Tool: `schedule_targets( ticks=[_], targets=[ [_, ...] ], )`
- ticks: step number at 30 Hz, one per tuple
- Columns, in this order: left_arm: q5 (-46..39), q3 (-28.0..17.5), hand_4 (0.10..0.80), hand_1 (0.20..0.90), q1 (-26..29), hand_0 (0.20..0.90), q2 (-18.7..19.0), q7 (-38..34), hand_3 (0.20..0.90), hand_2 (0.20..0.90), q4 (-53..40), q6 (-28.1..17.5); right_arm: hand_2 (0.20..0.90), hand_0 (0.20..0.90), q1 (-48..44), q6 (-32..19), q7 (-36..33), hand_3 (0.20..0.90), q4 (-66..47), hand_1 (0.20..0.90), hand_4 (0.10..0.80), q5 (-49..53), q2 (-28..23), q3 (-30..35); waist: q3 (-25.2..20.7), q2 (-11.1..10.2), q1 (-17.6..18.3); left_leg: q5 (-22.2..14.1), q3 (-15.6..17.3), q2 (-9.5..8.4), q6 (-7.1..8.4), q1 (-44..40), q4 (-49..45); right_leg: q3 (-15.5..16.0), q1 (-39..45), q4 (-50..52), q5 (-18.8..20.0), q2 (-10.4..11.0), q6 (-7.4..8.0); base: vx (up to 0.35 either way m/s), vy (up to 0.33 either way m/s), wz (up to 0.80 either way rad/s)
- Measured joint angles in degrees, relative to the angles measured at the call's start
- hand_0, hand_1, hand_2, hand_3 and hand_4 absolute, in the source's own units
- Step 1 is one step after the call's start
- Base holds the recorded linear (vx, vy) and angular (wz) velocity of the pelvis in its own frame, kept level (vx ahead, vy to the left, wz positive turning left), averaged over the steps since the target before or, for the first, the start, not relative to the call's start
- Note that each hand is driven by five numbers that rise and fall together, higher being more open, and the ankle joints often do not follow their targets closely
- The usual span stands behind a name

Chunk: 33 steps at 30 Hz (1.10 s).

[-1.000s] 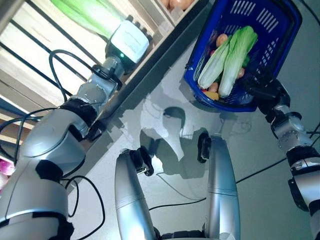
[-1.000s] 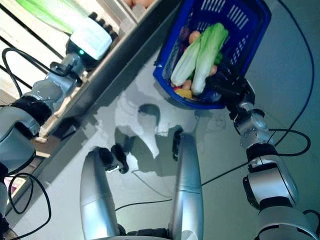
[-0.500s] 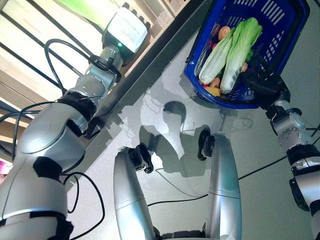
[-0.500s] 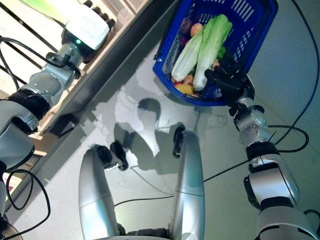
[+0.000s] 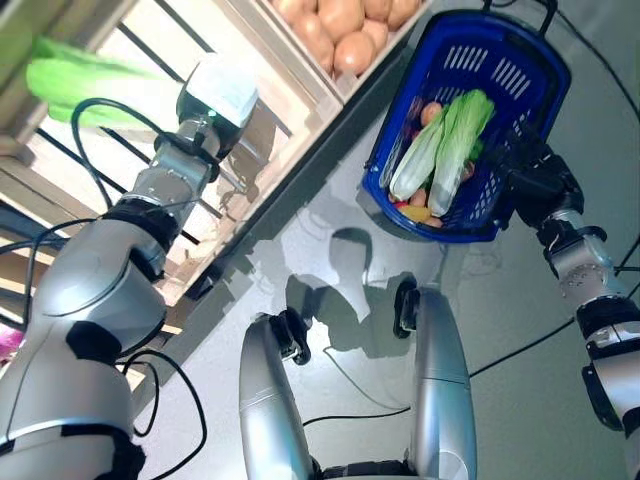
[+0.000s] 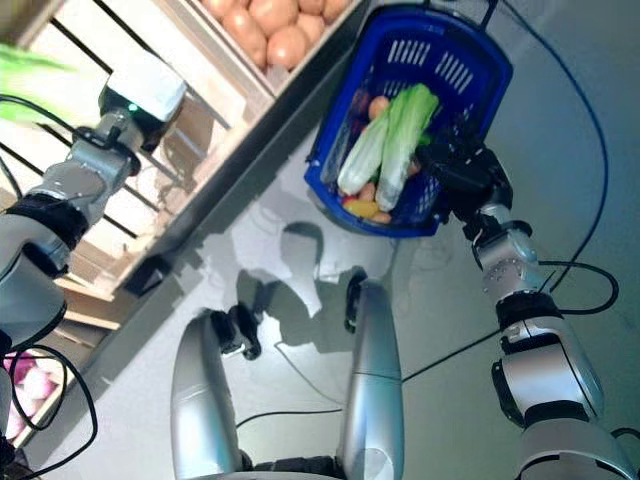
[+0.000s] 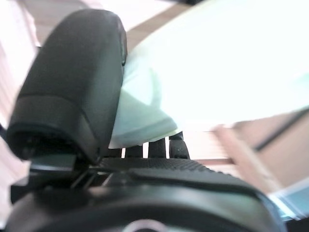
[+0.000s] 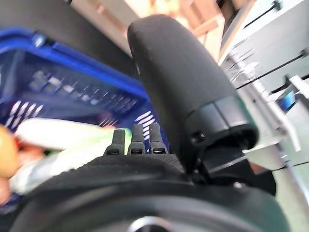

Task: Put vegetables into the basket

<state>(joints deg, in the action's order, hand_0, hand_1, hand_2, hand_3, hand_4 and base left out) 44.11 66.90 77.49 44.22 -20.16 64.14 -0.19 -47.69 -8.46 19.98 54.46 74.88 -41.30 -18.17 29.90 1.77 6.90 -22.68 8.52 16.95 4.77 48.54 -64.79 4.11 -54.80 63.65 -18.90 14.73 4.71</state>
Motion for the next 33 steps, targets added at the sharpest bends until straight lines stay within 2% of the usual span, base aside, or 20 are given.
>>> schedule_targets(
  ticks=[5, 9, 10, 13, 14, 15, 16, 19, 22, 24, 25, 27, 28, 29, 33],
  targets=[
    [0.0, -0.8, 0.400, 0.300, -2.7, 0.300, 1.9, -3.0, 0.300, 0.300, -1.1, -5.9, 0.900, 0.900, 3.1, 0.6, 1.7, 0.900, -3.6, 0.900, 0.800, -0.1, -0.1, 0.5, -0.1, 0.0, 0.1, 0.8, 1.9, -0.36, 0.00, -8.2, 5.9, 0.5, 8.0, -6.0, 1.0, -0.2, 0.94, 0.136, 0.044, -0.04],
    [-0.1, -2.7, 0.400, 0.300, -5.8, 0.300, 3.9, -5.7, 0.300, 0.300, -4.1, -9.4, 0.900, 0.900, 7.9, 1.2, 1.8, 0.900, -6.7, 0.900, 0.800, -0.3, 1.1, 2.3, -0.5, -0.4, 0.0, 1.8, 3.1, -1.23, 0.44, -16.4, 11.9, 1.4, 15.6, -10.7, 1.3, 0.1, 0.83, 0.095, -0.002, 0.01],
    [-0.6, -3.8, 0.400, 0.300, -6.5, 0.300, 5.7, -6.9, 0.300, 0.300, -6.1, -10.7, 0.900, 0.900, 9.4, 1.2, 1.8, 0.900, -9.2, 0.900, 0.800, -0.3, 1.6, 2.7, -0.8, -1.0, -0.1, 2.8, 3.5, -1.89, 0.44, -18.4, 14.7, 1.7, 17.2, -12.5, 1.6, 0.3, 1.19, 0.087, -0.007, 0.02],
    [-1.8, -7.8, 0.400, 0.300, -11.0, 0.300, 6.4, -8.8, 0.300, 0.300, -9.2, -13.2, 0.900, 0.900, 13.1, 1.3, 1.8, 0.900, -11.7, 0.900, 0.800, -1.3, 4.8, 4.6, -1.1, -1.4, -0.2, 6.0, 4.7, -3.32, 1.08, -27.5, 23.7, 3.1, 25.5, -19.0, 3.0, 0.4, 1.13, 0.155, -0.002, 0.04],
    [-1.9, -8.8, 0.400, 0.300, -12.3, 0.300, 6.4, -9.5, 0.300, 0.300, -9.7, -14.1, 0.900, 0.900, 14.0, 1.2, 1.8, 0.900, -12.3, 0.900, 0.800, -1.3, 5.6, 4.7, -2.0, -1.5, -0.2, 6.5, 4.8, -3.58, 1.21, -28.5, 25.5, 3.2, 26.3, -20.2, 3.2, 0.2, 1.22, 0.127, -0.004, 0.03],
    [-2.0, -9.9, 0.400, 0.300, -14.2, 0.300, 6.5, -10.6, 0.300, 0.300, -11.0, -15.1, 0.900, 0.900, 15.8, 1.3, 1.8, 0.900, -13.6, 0.900, 0.800, -2.6, 6.7, 4.8, -5.0, -1.5, -0.3, 7.4, 5.0, -4.01, 1.37, -28.6, 28.0, 3.7, 26.4, -22.0, 3.6, 0.0, 1.44, 0.175, -0.010, 0.05],
    [-2.0, -10.9, 0.400, 0.300, -15.2, 0.300, 6.5, -11.0, 0.300, 0.300, -12.7, -15.9, 0.900, 0.900, 17.5, 1.3, 1.8, 0.900, -15.2, 0.900, 0.800, -2.6, 7.4, 4.9, -6.7, -1.7, -0.5, 8.6, 5.2, -4.27, 1.46, -29.5, 30.6, 4.1, 27.1, -24.0, 4.3, -0.3, 1.33, 0.206, -0.013, -0.03],
    [-3.5, -16.5, 0.400, 0.300, -19.9, 0.300, 6.5, -11.1, 0.300, 0.300, -18.4, -18.3, 0.900, 0.900, 20.3, 1.5, 1.7, 0.900, -18.2, 0.900, 0.800, -5.2, 10.9, 7.2, -7.4, -2.0, -1.6, 12.8, 7.1, -4.94, 2.02, -39.1, 41.6, 5.1, 34.8, -32.3, 7.4, -1.9, 1.14, 0.212, -0.024, -0.17],
    [-9.1, -22.1, 0.400, 0.300, -25.9, 0.300, 6.0, -10.7, 0.300, 0.300, -23.1, -20.9, 0.900, 0.900, 23.9, 1.8, 1.7, 0.900, -21.2, 0.900, 0.800, -7.6, 12.6, 7.2, -10.9, -1.9, -1.6, 15.5, 8.0, -5.25, 2.51, -44.2, 49.4, 6.0, 39.2, -38.4, 9.1, -3.1, 1.64, 0.193, -0.025, -0.07],
    [-12.1, -27.6, 0.400, 0.300, -31.0, 0.300, 5.4, -9.0, 0.300, 0.300, -27.0, -23.0, 0.900, 0.900, 26.8, 2.3, 1.7, 0.900, -23.3, 0.900, 0.800, -9.4, 14.2, 8.1, -12.0, -1.6, -1.6, 18.0, 8.9, -5.22, 2.93, -50.1, 56.2, 6.9, 44.7, -44.1, 10.9, -4.6, 1.91, 0.155, -0.038, -0.04],
    [-13.6, -29.8, 0.400, 0.300, -33.8, 0.300, 4.2, -8.0, 0.300, 0.300, -28.2, -23.8, 0.900, 0.900, 28.6, 2.5, 1.7, 0.900, -23.8, 0.900, 0.800, -9.8, 15.0, 8.3, -14.4, -1.2, -1.6, 18.6, 9.1, -5.23, 3.00, -51.1, 58.4, 7.2, 45.8, -46.4, 11.5, -5.0, 2.11, 0.104, -0.064, 0.02],
    [-15.8, -30.7, 0.400, 0.300, -35.9, 0.300, 2.8, -6.2, 0.300, 0.300, -29.2, -24.1, 0.900, 0.900, 30.7, 3.3, 1.6, 0.900, -24.3, 0.900, 0.800, -10.0, 15.2, 8.3, -16.7, -0.7, -1.8, 19.1, 9.1, -5.45, 2.94, -52.6, 60.4, 7.5, 47.7, -49.1, 12.4, -5.5, 2.62, 0.069, -0.062, 0.06],
    [-18.0, -34.0, 0.400, 0.300, -39.1, 0.300, 1.1, -4.2, 0.300, 0.300, -31.3, -24.4, 0.900, 0.900, 32.2, 3.6, 1.5, 0.900, -25.3, 0.900, 0.800, -11.3, 15.3, 8.4, -17.1, -0.2, -1.7, 19.5, 9.1, -5.76, 2.69, -54.8, 62.2, 7.6, 50.6, -52.2, 13.4, -5.9, 3.14, 0.030, -0.048, 0.03],
    [-20.7, -35.1, 0.400, 0.300, -40.8, 0.300, -0.1, -3.0, 0.300, 0.300, -32.6, -24.6, 0.900, 0.900, 33.1, 4.2, 1.5, 0.900, -25.6, 0.900, 0.800, -11.7, 15.4, 8.4, -17.7, 0.0, -1.8, 19.6, 9.1, -6.04, 2.64, -55.8, 62.9, 7.7, 52.2, -54.0, 14.0, -5.9, 3.45, 0.042, -0.066, 0.02],
    [-29.4, -37.1, 0.400, 0.300, -44.2, 0.300, -3.4, 1.6, 0.300, 0.300, -35.9, -24.5, 0.900, 0.900, 34.9, 5.2, 1.4, 0.900, -25.6, 0.900, 0.800, -12.2, 17.8, 8.3, -20.4, -0.2, -2.3, 19.7, 9.0, -6.63, 2.45, -57.2, 65.0, 8.2, 55.4, -59.6, 16.5, -6.1, 4.17, 0.038, -0.065, 0.03]
  ],
)
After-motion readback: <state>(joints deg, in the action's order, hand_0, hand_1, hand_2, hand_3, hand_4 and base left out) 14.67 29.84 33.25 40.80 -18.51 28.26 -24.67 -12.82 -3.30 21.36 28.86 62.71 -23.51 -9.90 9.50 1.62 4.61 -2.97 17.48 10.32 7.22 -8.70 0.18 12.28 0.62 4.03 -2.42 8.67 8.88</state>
